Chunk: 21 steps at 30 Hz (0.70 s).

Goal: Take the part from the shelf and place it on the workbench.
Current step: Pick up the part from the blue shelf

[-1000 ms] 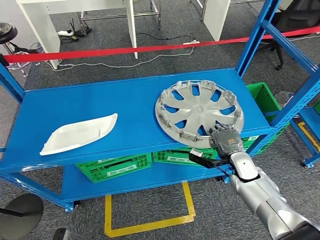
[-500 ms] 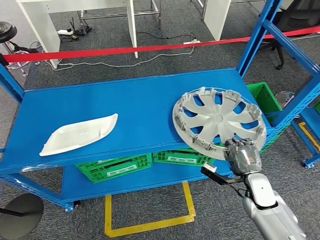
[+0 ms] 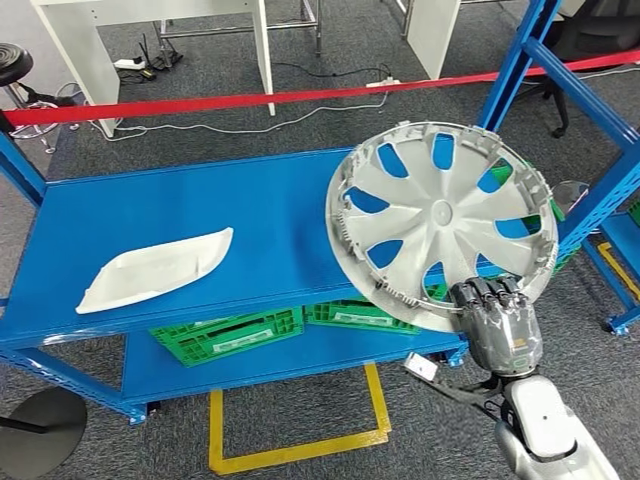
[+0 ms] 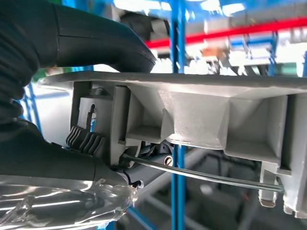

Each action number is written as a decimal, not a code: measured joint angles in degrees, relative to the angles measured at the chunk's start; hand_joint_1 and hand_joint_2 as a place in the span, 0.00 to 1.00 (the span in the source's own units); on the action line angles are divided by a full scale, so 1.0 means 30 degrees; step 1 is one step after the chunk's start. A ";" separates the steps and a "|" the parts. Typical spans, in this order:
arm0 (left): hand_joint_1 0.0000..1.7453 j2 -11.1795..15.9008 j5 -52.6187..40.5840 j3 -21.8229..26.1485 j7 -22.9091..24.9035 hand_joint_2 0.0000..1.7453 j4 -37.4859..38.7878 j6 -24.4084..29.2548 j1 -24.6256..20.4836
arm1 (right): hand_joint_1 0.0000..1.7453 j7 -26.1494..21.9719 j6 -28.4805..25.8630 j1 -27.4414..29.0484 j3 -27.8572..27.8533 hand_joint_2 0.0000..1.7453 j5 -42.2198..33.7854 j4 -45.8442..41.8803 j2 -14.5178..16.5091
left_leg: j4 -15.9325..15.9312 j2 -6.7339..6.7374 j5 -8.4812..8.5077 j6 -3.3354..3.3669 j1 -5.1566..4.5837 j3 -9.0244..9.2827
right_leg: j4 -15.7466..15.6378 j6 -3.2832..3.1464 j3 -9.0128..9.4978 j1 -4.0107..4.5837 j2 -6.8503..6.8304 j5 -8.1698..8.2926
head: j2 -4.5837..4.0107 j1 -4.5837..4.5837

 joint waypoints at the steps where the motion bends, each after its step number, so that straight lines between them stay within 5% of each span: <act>1: 0.00 -0.0002 -0.0029 -0.0002 -0.0099 1.00 -0.0029 0.0182 0.0000 | 1.00 -0.0046 -0.0181 0.0147 0.0005 1.00 0.0199 -0.0412 0.0000 | -0.0001 -0.0002 0.0000 0.0000 0.0000 0.0000 | 0.0000 0.0000 0.0000 0.0000 -0.0008 -0.0006 | 0.0000 0.0000; 10: 0.00 -0.0004 0.0131 -0.0004 -0.0749 1.00 -0.0064 0.0893 -0.0156 | 1.00 -0.0665 -0.1192 0.1814 0.0404 1.00 -0.0330 -0.4201 -0.0244 | 0.0015 -0.0004 -0.0073 0.0072 -0.0127 0.0008 | -0.0038 0.0073 0.0007 -0.0125 -0.0002 -0.0016 | 0.0000 -0.0009; 15: 0.00 -0.0009 -0.0056 0.0015 -0.1082 1.00 -0.0064 0.0875 -0.0257 | 1.00 -0.1555 -0.1049 0.2249 0.0616 1.00 -0.2413 -0.5009 -0.0414 | -0.0124 0.0020 -0.0017 0.0348 -0.0205 0.0068 | 0.0030 0.0353 0.0042 -0.0278 0.0013 -0.0125 | 0.0000 -0.0004; 17: 0.00 -0.0029 -0.0413 0.0102 -0.1257 1.00 -0.0064 0.0953 -0.0367 | 1.00 -0.2043 -0.0563 0.2476 0.0703 1.00 -0.3584 -0.5374 -0.0450 | -0.0273 0.0048 0.0065 0.0461 -0.0107 0.0134 | 0.1196 0.0407 -0.0449 -0.0245 0.0008 -0.0896 | 0.0000 0.0055; 19: 0.00 -0.0044 -0.0870 0.0284 -0.1388 1.00 -0.0064 0.1072 -0.0503 | 1.00 -0.2371 0.0060 0.2782 0.0828 1.00 -0.4320 -0.5699 -0.0466 | -0.0278 0.0059 0.0063 0.0497 -0.0100 0.0138 | 0.3859 0.0414 -0.1815 -0.0219 0.0008 -0.2133 | 0.0003 0.0097; 21: 0.00 -0.0053 -0.1376 0.0485 -0.1470 1.00 -0.0064 0.1188 -0.0637 | 1.00 -0.2639 0.0466 0.3197 0.0993 1.00 -0.4840 -0.5955 -0.0514 | -0.0267 0.0056 0.0055 0.0503 -0.0105 0.0141 | 0.5782 0.0440 -0.2960 -0.0230 0.0005 -0.2471 | 0.0005 0.0100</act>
